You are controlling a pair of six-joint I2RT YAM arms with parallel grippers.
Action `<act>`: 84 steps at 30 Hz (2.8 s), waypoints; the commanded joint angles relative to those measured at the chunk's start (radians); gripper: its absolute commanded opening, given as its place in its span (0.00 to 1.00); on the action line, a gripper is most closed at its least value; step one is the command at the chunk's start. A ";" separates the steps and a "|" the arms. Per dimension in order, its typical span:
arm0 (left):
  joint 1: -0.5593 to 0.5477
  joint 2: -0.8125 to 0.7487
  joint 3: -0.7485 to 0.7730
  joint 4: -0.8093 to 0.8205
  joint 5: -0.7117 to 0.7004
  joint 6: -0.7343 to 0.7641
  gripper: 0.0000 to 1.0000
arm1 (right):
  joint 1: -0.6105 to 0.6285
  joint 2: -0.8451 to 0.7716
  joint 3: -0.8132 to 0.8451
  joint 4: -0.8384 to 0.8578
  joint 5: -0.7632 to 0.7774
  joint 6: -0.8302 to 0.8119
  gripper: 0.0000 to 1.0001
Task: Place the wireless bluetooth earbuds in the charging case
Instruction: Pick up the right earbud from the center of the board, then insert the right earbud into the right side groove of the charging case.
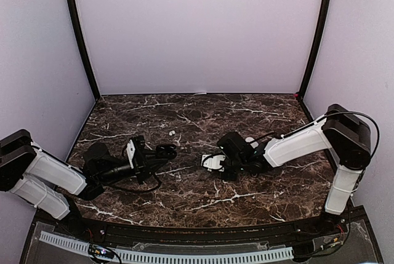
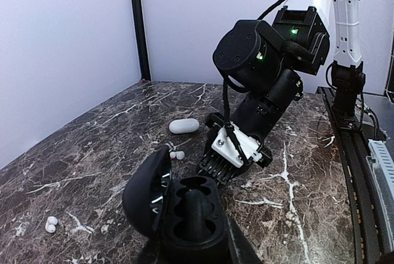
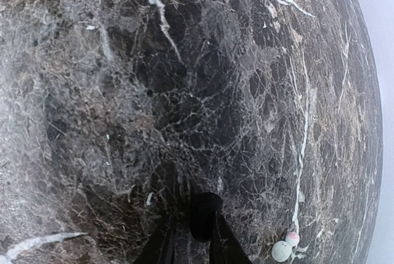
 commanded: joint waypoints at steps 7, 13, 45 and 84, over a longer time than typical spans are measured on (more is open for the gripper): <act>0.006 -0.023 -0.026 0.004 -0.002 0.012 0.13 | -0.031 0.049 0.022 -0.059 -0.005 0.003 0.17; 0.006 -0.023 -0.026 0.004 -0.002 0.014 0.13 | -0.033 0.040 0.038 -0.068 -0.012 0.012 0.05; 0.003 0.085 0.031 0.003 0.248 0.029 0.13 | 0.093 -0.449 -0.071 -0.020 -0.434 0.242 0.00; -0.057 0.103 0.073 -0.104 0.256 0.122 0.12 | 0.180 -0.212 0.105 0.023 -0.438 0.267 0.00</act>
